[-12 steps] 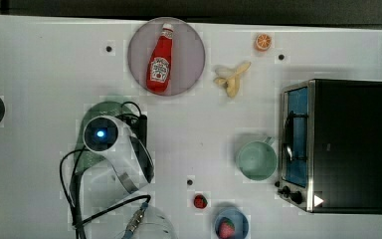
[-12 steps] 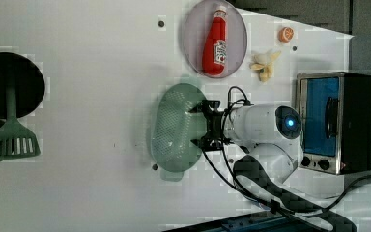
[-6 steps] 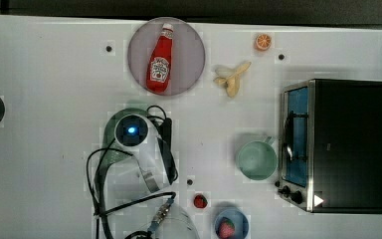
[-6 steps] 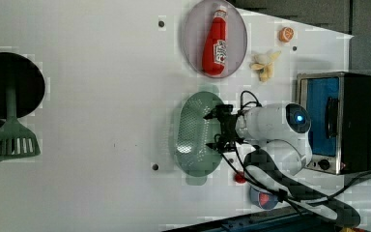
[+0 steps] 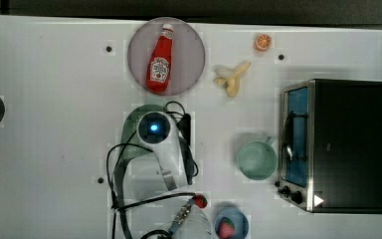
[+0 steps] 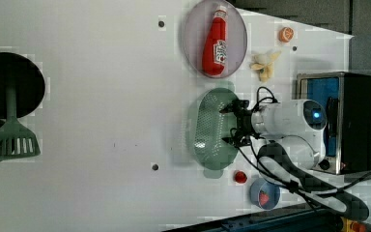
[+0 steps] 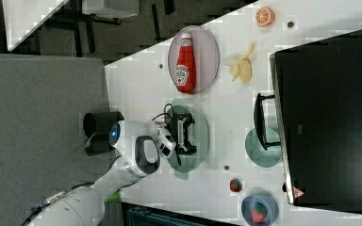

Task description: Drag strainer left to right.

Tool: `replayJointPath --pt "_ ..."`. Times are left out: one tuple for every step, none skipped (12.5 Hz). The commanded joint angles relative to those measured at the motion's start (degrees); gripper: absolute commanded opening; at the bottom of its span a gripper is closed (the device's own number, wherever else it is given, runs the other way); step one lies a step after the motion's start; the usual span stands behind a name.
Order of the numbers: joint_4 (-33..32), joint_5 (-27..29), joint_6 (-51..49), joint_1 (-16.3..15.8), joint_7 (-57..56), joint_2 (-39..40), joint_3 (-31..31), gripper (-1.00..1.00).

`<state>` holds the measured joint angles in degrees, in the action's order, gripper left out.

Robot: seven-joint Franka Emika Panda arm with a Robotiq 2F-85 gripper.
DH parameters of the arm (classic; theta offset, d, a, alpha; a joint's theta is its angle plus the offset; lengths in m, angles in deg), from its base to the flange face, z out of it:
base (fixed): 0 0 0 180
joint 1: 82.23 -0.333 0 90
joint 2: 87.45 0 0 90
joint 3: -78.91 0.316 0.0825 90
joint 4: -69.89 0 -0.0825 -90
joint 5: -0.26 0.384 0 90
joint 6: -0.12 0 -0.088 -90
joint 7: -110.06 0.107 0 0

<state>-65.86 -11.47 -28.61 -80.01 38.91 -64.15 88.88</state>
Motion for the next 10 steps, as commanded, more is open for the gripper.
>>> replayJointPath --pt "1.0 -0.03 -0.18 0.83 -6.25 -2.21 -3.47 1.0" --pt "1.01 -0.02 -0.21 0.83 -7.57 -2.27 -4.44 1.0" --pt "1.0 -0.02 -0.23 0.84 -8.81 -2.27 -5.47 1.0" --pt "1.02 -0.03 -0.11 0.84 -10.13 -2.29 -6.55 1.0" --pt "1.1 -0.03 0.13 0.86 -11.22 -2.29 -7.69 1.0" --pt "1.11 -0.03 0.15 0.87 -12.47 -2.31 -8.87 1.0" --pt "1.08 -0.03 0.23 0.88 -14.04 -2.3 -10.01 1.0" --pt "1.09 -0.02 0.28 0.89 -14.96 -2.3 -11.15 1.0" --pt "1.08 -0.03 0.6 0.9 -15.78 -2.3 -12.1 1.0" --pt "1.11 -0.03 0.75 0.9 -16.19 -2.3 -12.98 1.0"
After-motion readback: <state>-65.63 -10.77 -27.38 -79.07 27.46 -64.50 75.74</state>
